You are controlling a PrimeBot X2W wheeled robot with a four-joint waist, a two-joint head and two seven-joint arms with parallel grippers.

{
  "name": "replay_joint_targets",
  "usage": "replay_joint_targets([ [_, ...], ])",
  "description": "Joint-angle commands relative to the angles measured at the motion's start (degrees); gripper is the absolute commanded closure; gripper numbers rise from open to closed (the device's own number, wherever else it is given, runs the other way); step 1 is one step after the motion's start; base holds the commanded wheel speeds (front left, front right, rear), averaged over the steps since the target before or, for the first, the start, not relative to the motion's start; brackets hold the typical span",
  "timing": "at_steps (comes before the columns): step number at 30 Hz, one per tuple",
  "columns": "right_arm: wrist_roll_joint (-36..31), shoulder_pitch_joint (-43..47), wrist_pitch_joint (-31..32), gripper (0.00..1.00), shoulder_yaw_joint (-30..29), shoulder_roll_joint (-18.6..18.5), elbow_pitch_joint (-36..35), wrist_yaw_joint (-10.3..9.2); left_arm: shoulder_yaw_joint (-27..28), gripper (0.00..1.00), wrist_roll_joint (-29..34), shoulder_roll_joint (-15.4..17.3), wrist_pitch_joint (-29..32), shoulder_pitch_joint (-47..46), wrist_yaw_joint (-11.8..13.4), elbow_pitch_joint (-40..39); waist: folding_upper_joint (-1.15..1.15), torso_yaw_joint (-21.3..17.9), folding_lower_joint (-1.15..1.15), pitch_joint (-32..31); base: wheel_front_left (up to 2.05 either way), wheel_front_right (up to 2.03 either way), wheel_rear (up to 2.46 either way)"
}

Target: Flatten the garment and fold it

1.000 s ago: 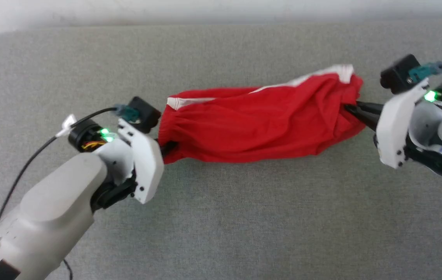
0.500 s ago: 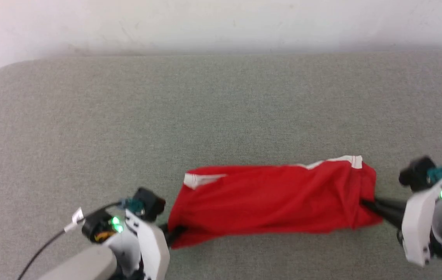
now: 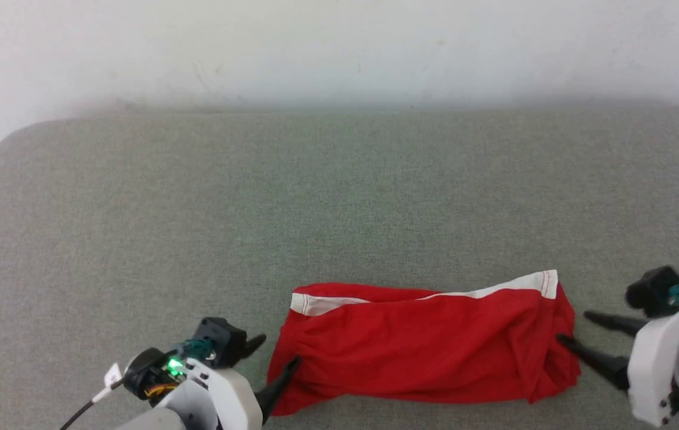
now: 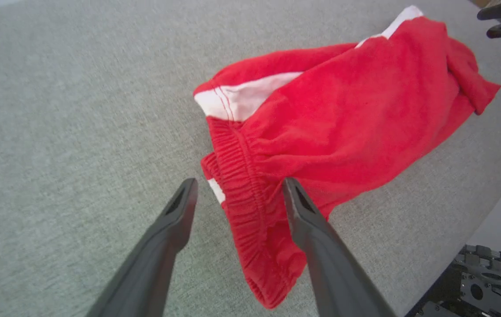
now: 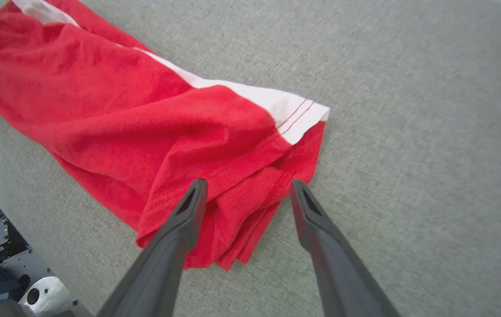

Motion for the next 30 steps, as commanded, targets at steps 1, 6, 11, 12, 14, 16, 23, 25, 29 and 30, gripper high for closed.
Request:
replay_joint_targets([
  [1, -1.43, 0.40, -0.11, 0.00, -2.29, -2.02, -1.87, -0.05, 1.41, 0.00, 1.17, 0.71, -2.79, 1.24, 1.88, -1.76, -0.01, -0.18, 0.01, -2.09, 0.00, 0.00, 0.00],
  [6, -3.94, 0.18, 1.62, 0.00, -9.74, -6.53, -7.32, -0.05, 5.79, 0.00, 4.12, 2.11, -11.47, 2.14, 7.83, -5.86, -0.01, -0.15, 0.01, -2.70, 0.00, 0.00, 0.00],
  [11, -5.38, 0.48, 5.63, 0.00, -15.46, -8.40, -10.39, -0.05, 10.43, 0.00, 9.46, 1.75, -17.46, 1.93, 15.76, -7.58, -0.01, -0.02, 0.01, -2.27, 0.00, 0.00, 0.00],
  [12, -6.14, 0.46, 6.73, 0.00, -16.90, -8.66, -10.59, -0.05, 11.75, 0.00, 11.43, 1.62, -17.98, 2.00, 18.46, -7.99, -0.01, -0.01, 0.01, -2.11, 0.00, 0.00, 0.00],
  [14, -7.14, 0.73, 9.33, 0.00, -19.48, -8.60, -10.58, -0.05, 14.86, 0.00, 14.37, 0.74, -18.45, 2.65, 23.07, -9.40, -0.01, 0.10, 0.01, -1.79, 0.00, 0.00, 0.00],
  [16, -7.15, 1.36, 12.32, 0.00, -21.58, -7.93, -10.61, -0.05, 18.42, 0.00, 18.20, -0.31, -18.53, 3.58, 26.70, -11.84, -0.01, 0.20, 0.01, -1.51, 0.00, 0.00, 0.00],
  [23, -5.63, 4.03, 26.63, 0.00, -22.99, -4.00, -11.58, -0.05, 29.48, 0.00, 27.53, -6.62, -18.57, 11.42, 31.20, -17.45, -0.01, 0.27, 0.01, -0.40, 0.00, 0.00, 0.00],
  [25, -5.64, 4.51, 29.02, 0.00, -23.13, -2.04, -10.91, -0.05, 31.53, 0.00, 29.12, -8.81, -18.57, 13.58, 30.35, -17.55, -0.01, 0.39, 0.01, 0.01, 0.00, 0.00, 0.00],
  [29, -5.84, 5.48, 30.54, 0.00, -24.43, 2.46, -7.86, -0.05, 35.58, 0.00, 32.07, -13.29, -18.58, 15.65, 25.72, -17.99, -0.01, 1.24, 0.01, 1.19, 0.00, 0.00, 0.00],
  [30, -6.05, 5.88, 30.52, 0.00, -24.86, 3.50, -6.69, -0.05, 36.57, 0.00, 32.99, -14.29, -18.58, 16.04, 24.20, -17.91, -0.01, 1.57, 0.01, 1.48, 0.00, 0.00, 0.00],
])
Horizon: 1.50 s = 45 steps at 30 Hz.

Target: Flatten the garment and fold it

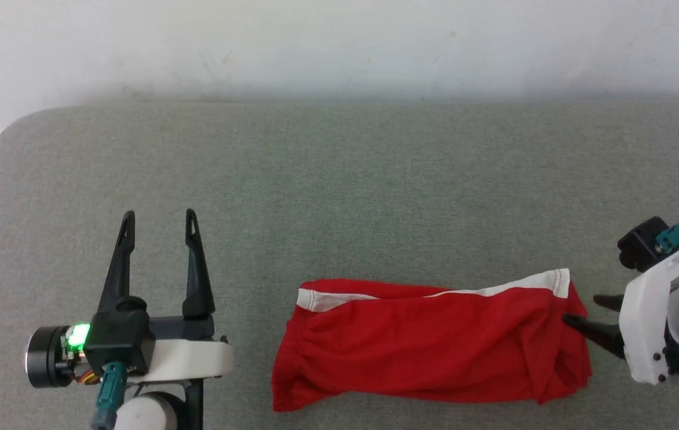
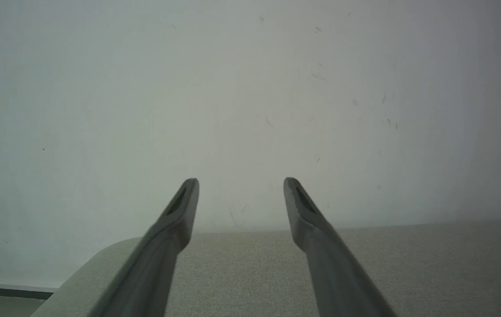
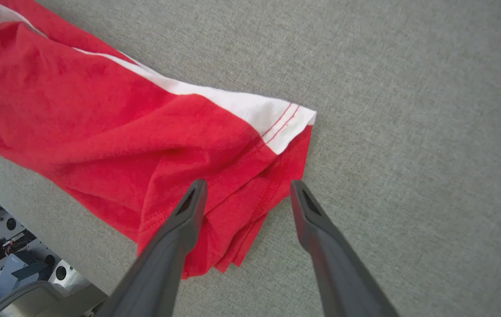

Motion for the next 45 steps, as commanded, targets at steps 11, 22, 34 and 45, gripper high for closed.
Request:
replay_joint_targets([
  [11, -1.58, 5.73, -1.67, 0.00, -0.71, 11.33, 13.18, -0.05, 10.12, 0.00, 6.09, -9.39, -0.26, 3.77, -16.53, 4.53, -0.01, 2.08, 0.00, 2.68, 0.00, 0.00, 0.00],
  [22, -1.32, 4.84, -5.98, 1.00, 0.90, 11.79, 14.07, -0.05, 17.29, 0.00, 11.90, -13.48, -0.26, 5.77, -23.24, 7.88, -0.01, 0.38, 0.00, 0.70, 0.00, 0.00, 0.00],
  [34, -0.30, 7.42, -9.37, 1.00, -4.68, 0.81, 6.67, -0.05, 18.96, 0.00, 15.25, -14.49, -0.26, 7.17, -22.51, 8.87, -0.01, -1.09, 0.00, -1.62, 0.00, 0.00, 0.00],
  [45, -2.21, 13.81, -7.56, 1.00, -10.39, -6.16, -7.51, -0.05, 18.99, 0.00, 15.06, -14.42, -0.26, 7.68, -23.05, 8.52, -0.01, -0.91, 0.00, -2.39, 0.00, 0.00, 0.00],
])
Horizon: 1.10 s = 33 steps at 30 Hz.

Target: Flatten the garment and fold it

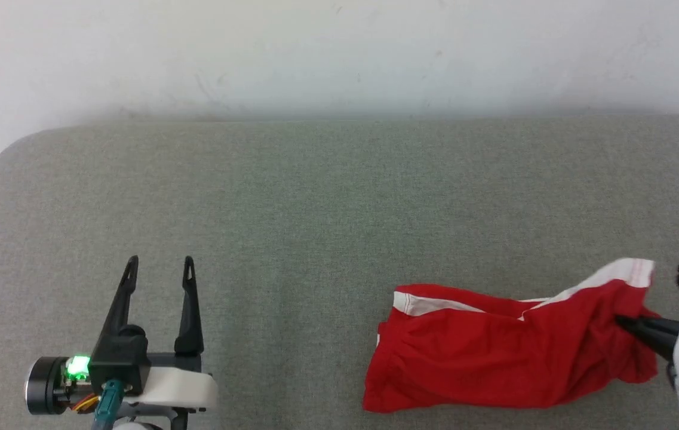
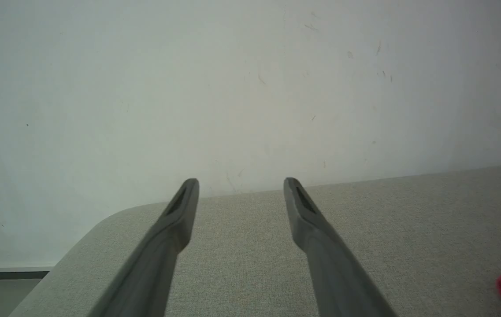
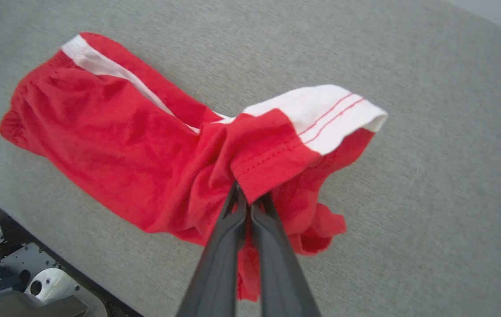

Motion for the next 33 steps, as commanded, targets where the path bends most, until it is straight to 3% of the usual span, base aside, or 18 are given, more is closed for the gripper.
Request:
replay_joint_targets([
  [1, -1.22, 0.95, 1.08, 1.00, -0.39, 0.33, -3.82, -0.05, 0.28, 0.00, 0.28, -0.19, -0.26, 0.68, -0.41, -0.30, 0.00, 0.17, 0.00, 0.15, 0.00, 0.00, 0.00],
  [8, -4.89, -0.80, 6.54, 1.00, 0.96, 4.21, -15.99, -0.05, -0.20, 0.00, 0.26, -1.01, -0.26, -0.45, -0.73, -0.96, 0.00, 1.45, 0.00, 1.65, 0.00, 0.00, 0.00],
  [15, -8.98, -7.58, 9.73, 1.00, 8.51, 10.53, -17.08, -0.05, -0.73, 0.00, 0.25, -1.79, -0.26, -2.46, -1.05, -1.07, 0.00, 3.26, 0.00, 3.92, 0.00, 0.00, 0.00],
  [19, -9.77, -13.30, 10.39, 1.00, 14.01, 15.64, -11.61, -0.05, -0.72, 0.00, 0.23, -2.15, -0.26, -3.47, -1.08, -1.21, 0.00, 4.08, 0.00, 5.30, 0.00, 0.00, 0.00],
  [25, -9.11, -19.40, 9.90, 1.00, 21.32, 21.53, 2.43, -0.05, -1.07, 0.00, 0.30, -2.74, -0.26, -4.90, -1.13, -1.03, 0.00, 5.38, 0.00, 7.08, 0.00, 0.00, 0.00],
  [29, -9.20, -21.13, 8.03, 1.00, 26.15, 23.22, 10.32, -0.05, -1.20, 0.00, 0.27, -3.11, -0.26, -5.44, -1.02, -0.76, 0.00, 5.90, 0.00, 7.53, 0.00, 0.00, 0.00],
  [32, -8.35, -21.93, 4.91, 1.00, 28.60, 23.81, 12.47, -0.05, -0.86, 0.00, 0.23, -3.21, -0.26, -5.20, -0.87, -0.68, 0.00, 5.52, 0.00, 7.17, 0.00, 0.00, 0.00],
  [33, -8.46, -22.44, 3.57, 0.94, 29.26, 23.65, 12.52, -0.05, -0.69, 0.00, 0.24, -3.19, -0.26, -4.97, -0.83, -0.70, 0.00, 5.20, 0.00, 6.87, 0.00, 0.00, 0.00],
])
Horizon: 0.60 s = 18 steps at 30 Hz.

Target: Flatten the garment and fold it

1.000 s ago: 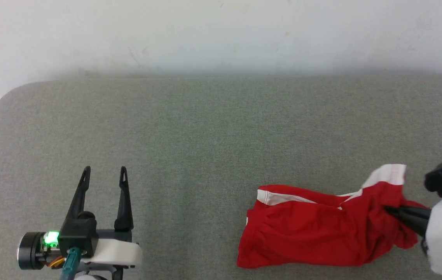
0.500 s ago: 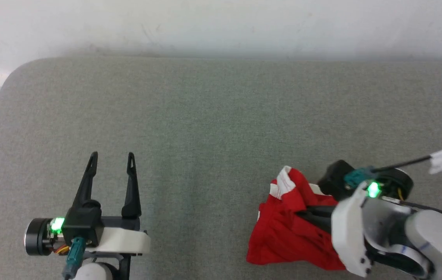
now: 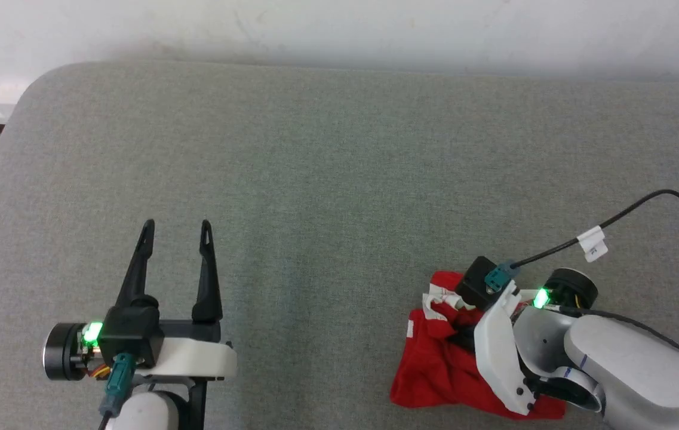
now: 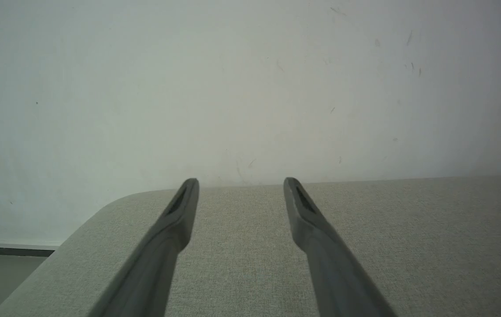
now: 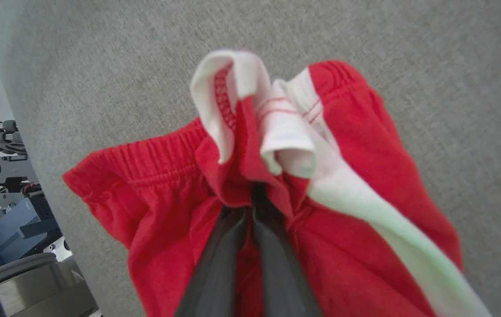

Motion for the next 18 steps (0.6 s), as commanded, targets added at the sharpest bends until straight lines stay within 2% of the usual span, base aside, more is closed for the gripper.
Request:
replay_joint_targets([
  [1, -0.29, -0.74, -1.51, 0.64, 1.08, 0.06, 0.32, -0.12, 0.21, 0.00, 0.30, -0.19, -0.26, 0.08, 0.09, 0.11, 0.00, -0.83, -0.01, -0.89, 0.00, 0.00, 0.00],
  [2, -0.35, -1.17, -3.14, 0.14, 1.37, -0.31, -0.05, -0.12, 0.31, 0.00, 0.35, -0.12, -0.26, 0.35, 0.07, 0.21, 0.00, -1.20, -0.01, -1.34, 0.00, 0.00, 0.00],
  [3, -0.26, -1.51, -4.98, 0.00, 1.31, -0.67, -0.61, -0.12, 0.41, 0.00, 0.36, -0.01, -0.26, 0.61, 0.01, 0.37, 0.00, -1.61, -0.01, -1.84, 0.00, 0.00, 0.00],
  [7, 0.40, -2.22, -11.91, 0.00, -0.72, -2.71, -4.59, -0.12, 0.76, 0.00, 0.36, 0.32, -0.26, 1.54, -0.20, 0.90, 0.00, -3.54, -0.01, -4.15, 0.00, 0.00, 0.00],
  [11, -1.77, -2.03, -19.78, 0.00, -6.53, -4.81, -7.42, -0.12, 0.96, 0.00, 0.30, 0.41, -0.26, 2.23, -0.37, 0.82, 0.00, -5.55, -0.01, -6.08, 0.00, 0.00, 0.00],
  [14, -5.30, -0.80, -26.34, 0.00, -14.01, -4.95, -7.22, -0.12, 1.26, 0.00, 0.19, 0.53, -0.26, 2.41, -0.51, 0.67, 0.00, -6.91, -0.01, -7.06, 0.00, 0.00, 0.00],
  [18, -12.01, 3.01, -34.53, 0.00, -26.56, -2.07, -5.03, -0.12, 1.62, 0.00, 0.13, 0.58, -0.26, 2.58, -0.59, 0.45, 0.00, -8.17, -0.01, -7.88, 0.00, 0.00, 0.00],
])
